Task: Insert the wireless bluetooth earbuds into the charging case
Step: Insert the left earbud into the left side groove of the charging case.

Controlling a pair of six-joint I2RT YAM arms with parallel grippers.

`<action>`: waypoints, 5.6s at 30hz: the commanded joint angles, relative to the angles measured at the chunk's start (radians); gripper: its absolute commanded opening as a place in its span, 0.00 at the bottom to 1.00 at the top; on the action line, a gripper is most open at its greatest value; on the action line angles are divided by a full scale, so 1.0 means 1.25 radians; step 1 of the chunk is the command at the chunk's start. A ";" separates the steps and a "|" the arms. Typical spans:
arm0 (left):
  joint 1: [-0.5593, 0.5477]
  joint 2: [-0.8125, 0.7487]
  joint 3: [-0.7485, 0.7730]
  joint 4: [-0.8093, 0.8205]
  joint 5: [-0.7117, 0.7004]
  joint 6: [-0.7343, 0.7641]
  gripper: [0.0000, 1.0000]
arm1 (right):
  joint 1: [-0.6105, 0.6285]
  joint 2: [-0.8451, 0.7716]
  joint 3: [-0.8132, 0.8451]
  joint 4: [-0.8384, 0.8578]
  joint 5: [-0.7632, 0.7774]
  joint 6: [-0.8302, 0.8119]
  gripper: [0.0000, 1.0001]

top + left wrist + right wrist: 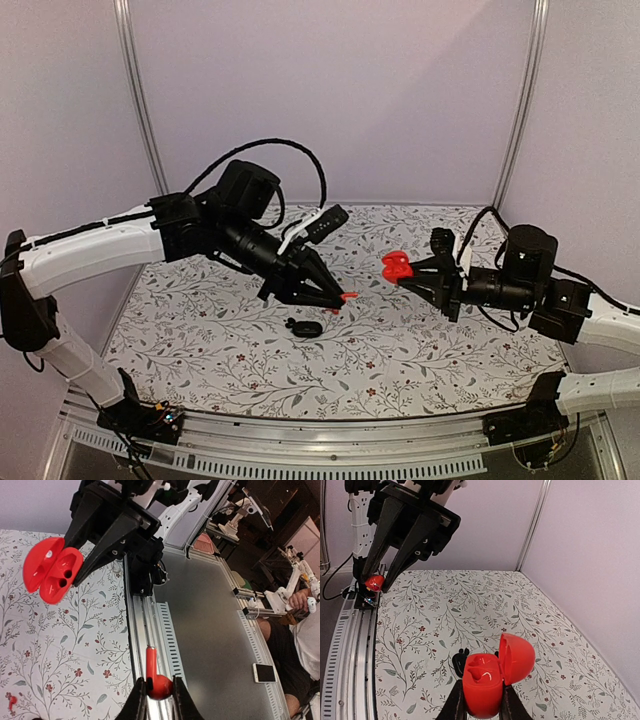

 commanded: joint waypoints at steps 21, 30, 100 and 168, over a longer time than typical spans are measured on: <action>0.093 0.072 0.038 0.090 0.111 -0.433 0.09 | 0.084 0.061 0.016 0.156 0.193 -0.378 0.00; 0.110 0.101 0.036 0.110 0.148 -0.500 0.09 | 0.103 0.077 -0.030 0.237 0.194 -0.436 0.00; -0.187 0.113 0.141 -0.416 -0.643 0.138 0.17 | 0.126 0.322 -0.108 0.401 -0.109 -0.080 0.00; -0.190 0.141 0.205 -0.410 -0.574 0.109 0.12 | 0.157 0.314 -0.147 0.434 -0.025 -0.062 0.00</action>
